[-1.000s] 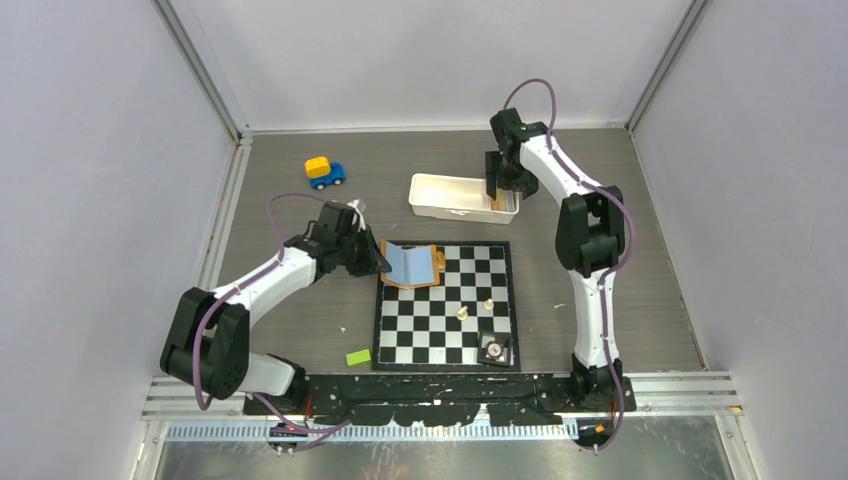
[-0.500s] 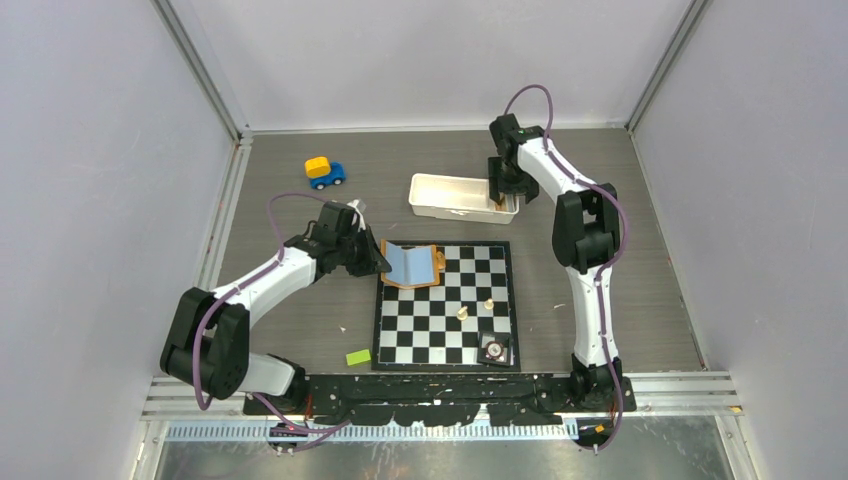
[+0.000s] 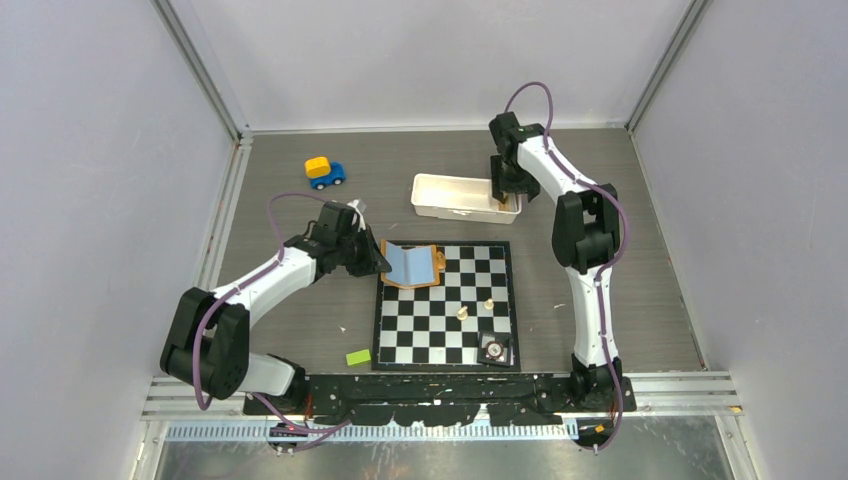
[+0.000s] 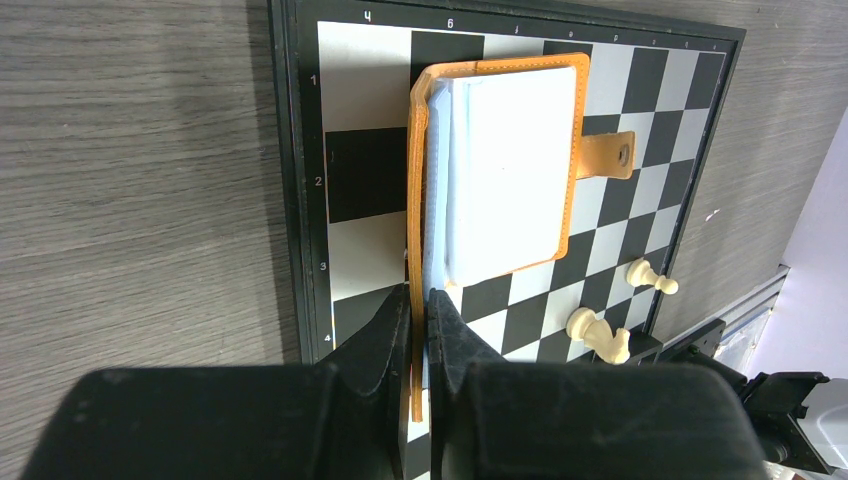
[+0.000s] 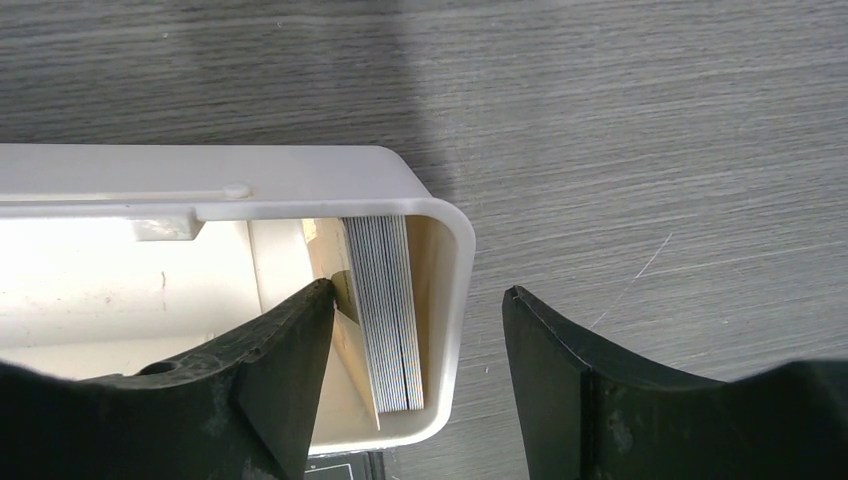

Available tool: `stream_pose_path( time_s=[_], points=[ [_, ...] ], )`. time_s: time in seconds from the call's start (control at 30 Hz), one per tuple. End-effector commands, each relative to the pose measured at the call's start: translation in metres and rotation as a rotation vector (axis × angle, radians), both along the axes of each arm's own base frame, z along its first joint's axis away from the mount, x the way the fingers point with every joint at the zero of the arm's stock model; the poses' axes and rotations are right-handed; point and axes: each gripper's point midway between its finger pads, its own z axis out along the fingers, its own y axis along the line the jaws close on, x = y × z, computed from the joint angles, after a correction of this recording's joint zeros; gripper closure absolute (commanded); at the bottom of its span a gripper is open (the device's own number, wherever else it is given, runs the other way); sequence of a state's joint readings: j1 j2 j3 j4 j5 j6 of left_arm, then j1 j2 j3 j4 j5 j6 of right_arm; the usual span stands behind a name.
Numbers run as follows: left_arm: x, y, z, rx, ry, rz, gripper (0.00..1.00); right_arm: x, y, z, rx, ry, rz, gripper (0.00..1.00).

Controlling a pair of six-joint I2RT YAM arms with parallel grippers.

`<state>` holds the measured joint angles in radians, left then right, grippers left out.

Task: Put the credit cards into the card holder
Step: Pick up the credit card from the storage box.

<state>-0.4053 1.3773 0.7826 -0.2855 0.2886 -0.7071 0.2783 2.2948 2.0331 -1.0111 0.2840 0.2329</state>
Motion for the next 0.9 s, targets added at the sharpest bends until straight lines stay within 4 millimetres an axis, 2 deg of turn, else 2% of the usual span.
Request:
stream_pose_path(
  time_s=[0.0,0.23,0.47,0.7,0.87],
  points=[
    [0.0085,-0.0059,0.0165,-0.037,-0.046,-0.008,1.00,0.0097,-0.0068,0.0500,-0.010,-0.103,-0.007,0.34],
    [0.0086,-0.0059,0.0170,-0.038,-0.047,-0.008,1.00,0.0084,-0.0064,0.0542,-0.003,-0.106,-0.009,0.41],
    [0.0082,-0.0061,0.0161,-0.038,-0.044,-0.008,1.00,0.0064,-0.0054,0.0524,-0.002,-0.096,-0.007,0.55],
    [0.0076,-0.0061,0.0152,-0.038,-0.041,-0.009,1.00,0.0050,-0.0067,0.0560,-0.004,-0.098,-0.009,0.58],
    [0.0070,-0.0058,0.0160,-0.040,-0.043,-0.008,1.00,0.0035,-0.0071,0.0570,-0.012,-0.094,-0.009,0.52]
  ],
)
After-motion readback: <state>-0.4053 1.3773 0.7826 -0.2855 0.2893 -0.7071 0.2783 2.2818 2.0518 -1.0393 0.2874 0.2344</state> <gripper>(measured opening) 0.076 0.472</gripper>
